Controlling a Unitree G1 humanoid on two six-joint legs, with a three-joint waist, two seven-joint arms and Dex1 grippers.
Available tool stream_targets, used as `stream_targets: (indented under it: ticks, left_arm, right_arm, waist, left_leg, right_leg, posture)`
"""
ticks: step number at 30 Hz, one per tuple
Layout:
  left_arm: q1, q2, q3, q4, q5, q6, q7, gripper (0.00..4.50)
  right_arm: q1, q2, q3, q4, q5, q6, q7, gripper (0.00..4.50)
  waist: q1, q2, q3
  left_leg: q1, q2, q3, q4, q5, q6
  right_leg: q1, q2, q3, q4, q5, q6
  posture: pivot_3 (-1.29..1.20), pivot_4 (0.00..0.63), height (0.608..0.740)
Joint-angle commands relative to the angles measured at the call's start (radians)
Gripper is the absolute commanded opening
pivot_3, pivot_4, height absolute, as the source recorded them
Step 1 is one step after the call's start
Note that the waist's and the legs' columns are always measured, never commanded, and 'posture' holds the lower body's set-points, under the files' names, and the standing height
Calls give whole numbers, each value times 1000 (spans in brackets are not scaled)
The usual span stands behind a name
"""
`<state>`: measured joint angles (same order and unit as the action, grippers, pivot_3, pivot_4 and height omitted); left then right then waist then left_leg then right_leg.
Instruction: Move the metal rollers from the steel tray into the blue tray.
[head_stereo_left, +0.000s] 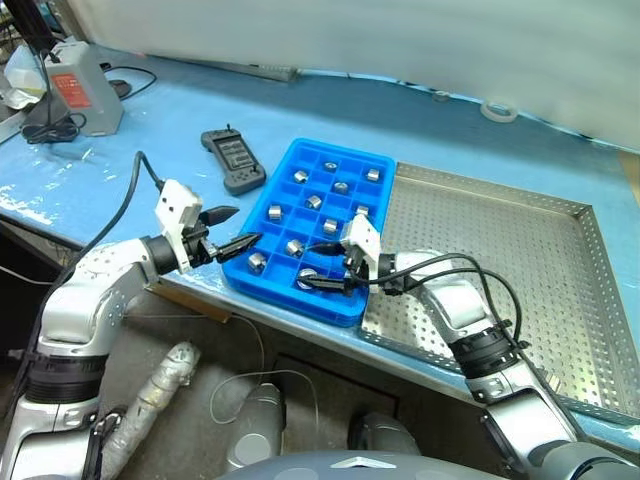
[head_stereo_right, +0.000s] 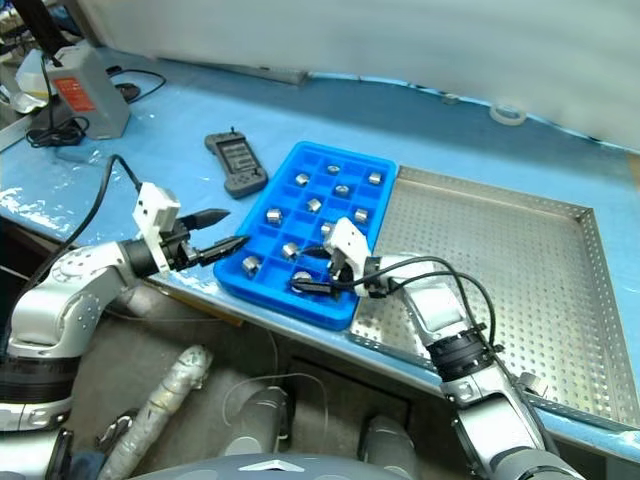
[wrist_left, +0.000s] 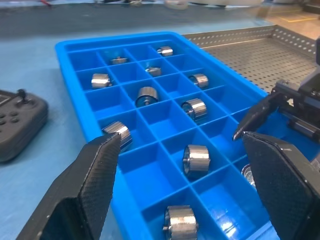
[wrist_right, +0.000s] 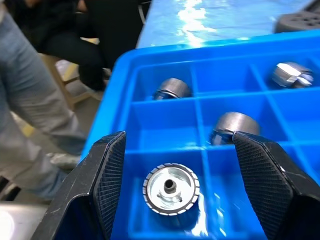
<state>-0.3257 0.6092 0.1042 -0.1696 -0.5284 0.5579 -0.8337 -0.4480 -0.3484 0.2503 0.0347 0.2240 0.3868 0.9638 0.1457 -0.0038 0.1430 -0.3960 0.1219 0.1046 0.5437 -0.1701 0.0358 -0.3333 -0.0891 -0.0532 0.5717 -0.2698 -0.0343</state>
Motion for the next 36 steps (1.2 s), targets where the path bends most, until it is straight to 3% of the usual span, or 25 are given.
stream_targets:
  ticks: [1,9,13,16,20,27,36]
  left_arm:
    - [-79,-32,-52,68,20,-55,-51,4071]
    - [-287,-181,-187,350,98,-192,-177,4071]
    - [-353,-240,-223,472,135,-256,-239,4071]
    - [-392,-281,-236,566,155,-307,-286,4071]
    - [-416,-319,-236,643,177,-355,-316,4071]
    - [-384,-350,-232,680,204,-404,-337,4071]
    - [-340,-345,-221,666,217,-421,-325,4071]
  right_arm:
    - [34,-53,-81,-94,28,21,-34,3575]
    - [257,-335,-295,-214,15,20,-45,3575]
    - [454,-459,-443,-286,27,11,-23,3575]
    - [645,-505,-570,-363,41,12,0,3575]
    - [777,-531,-658,-403,37,2,21,3575]
    - [850,-563,-732,-375,34,-3,59,3575]
    - [819,-588,-698,-254,-3,-65,66,3575]
  waist:
    - [-4,0,0]
    - [-61,-1,-1]
    - [-108,-1,-1]
    - [-133,-1,-2]
    - [-175,-1,-2]
    - [-189,-1,-2]
    - [-187,-1,-2]
  left_leg:
    - [0,0,0,0,0,0]
    - [1,-1,5,3,-2,4]
    - [1,0,8,3,-4,7]
    - [1,2,11,2,-7,12]
    - [4,5,18,4,-9,15]
    - [12,5,25,6,-10,17]
    - [11,5,36,14,-18,28]
  right_leg:
    - [0,0,0,0,0,0]
    - [2,-2,4,-1,0,0]
    - [2,-1,6,-1,0,0]
    - [1,-1,6,-2,0,0]
    - [0,-1,11,-2,-2,-4]
    - [4,-1,20,-2,-2,-4]
    - [2,-4,28,-2,-2,-5]
  posture:
    - [40,150,740]
    - [-197,150,740]
    - [-301,150,740]
    - [-351,150,740]
    - [-378,150,740]
    - [-369,150,740]
    - [-345,150,740]
